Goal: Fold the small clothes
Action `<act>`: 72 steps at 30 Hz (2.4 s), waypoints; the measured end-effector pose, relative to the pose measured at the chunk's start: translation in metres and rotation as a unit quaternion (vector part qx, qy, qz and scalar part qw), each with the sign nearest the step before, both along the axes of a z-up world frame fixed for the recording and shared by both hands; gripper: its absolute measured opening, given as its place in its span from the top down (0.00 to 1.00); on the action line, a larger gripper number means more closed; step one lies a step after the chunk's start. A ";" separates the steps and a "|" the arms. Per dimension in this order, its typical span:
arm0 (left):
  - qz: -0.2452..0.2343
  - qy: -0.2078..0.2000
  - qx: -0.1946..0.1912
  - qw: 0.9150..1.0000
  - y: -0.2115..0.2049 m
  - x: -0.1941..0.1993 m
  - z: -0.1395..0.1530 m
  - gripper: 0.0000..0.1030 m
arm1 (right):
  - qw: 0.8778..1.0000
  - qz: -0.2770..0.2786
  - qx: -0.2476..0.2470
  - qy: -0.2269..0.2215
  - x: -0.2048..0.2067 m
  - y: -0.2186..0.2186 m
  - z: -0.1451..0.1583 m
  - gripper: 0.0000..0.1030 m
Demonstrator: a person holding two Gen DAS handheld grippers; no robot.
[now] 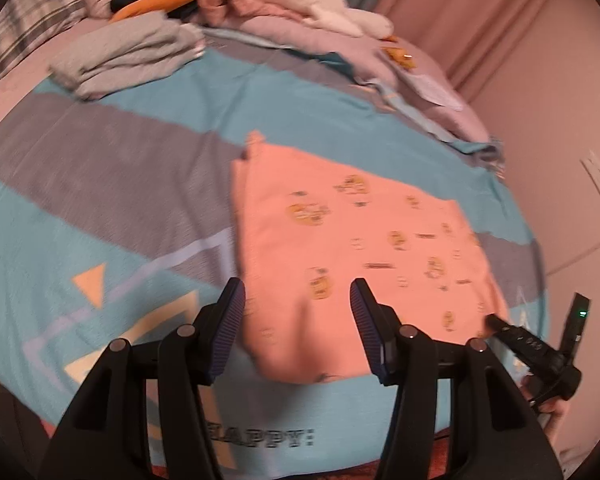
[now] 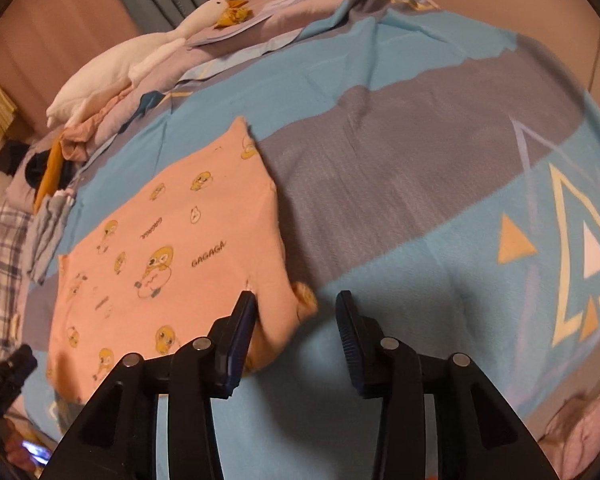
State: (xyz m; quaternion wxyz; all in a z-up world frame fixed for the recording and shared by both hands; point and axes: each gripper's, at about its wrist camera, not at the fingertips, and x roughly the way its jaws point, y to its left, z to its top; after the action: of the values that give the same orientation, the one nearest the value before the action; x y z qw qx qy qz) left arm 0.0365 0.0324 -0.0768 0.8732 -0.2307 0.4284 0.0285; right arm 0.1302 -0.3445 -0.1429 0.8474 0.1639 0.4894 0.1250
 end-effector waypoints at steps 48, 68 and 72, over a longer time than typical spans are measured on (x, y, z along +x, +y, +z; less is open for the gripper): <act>0.007 -0.020 -0.067 0.998 0.034 -0.016 0.000 0.66 | 0.958 0.237 0.043 -0.156 -0.010 0.143 0.077 0.91; -0.016 -0.005 -0.119 0.993 0.040 0.007 -0.014 0.36 | 0.934 0.348 -0.022 -0.074 -0.035 0.205 0.022 0.91; -0.031 0.005 -0.128 0.991 0.034 0.022 -0.017 0.34 | 0.932 0.355 -0.012 -0.078 -0.041 0.195 0.029 0.90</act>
State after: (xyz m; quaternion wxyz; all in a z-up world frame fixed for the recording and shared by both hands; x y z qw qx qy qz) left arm 0.0588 0.0667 -0.0940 0.8347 -0.3275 0.4397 -0.0523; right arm 0.0888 -0.1493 -0.1143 0.7851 -0.0412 0.4499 0.4237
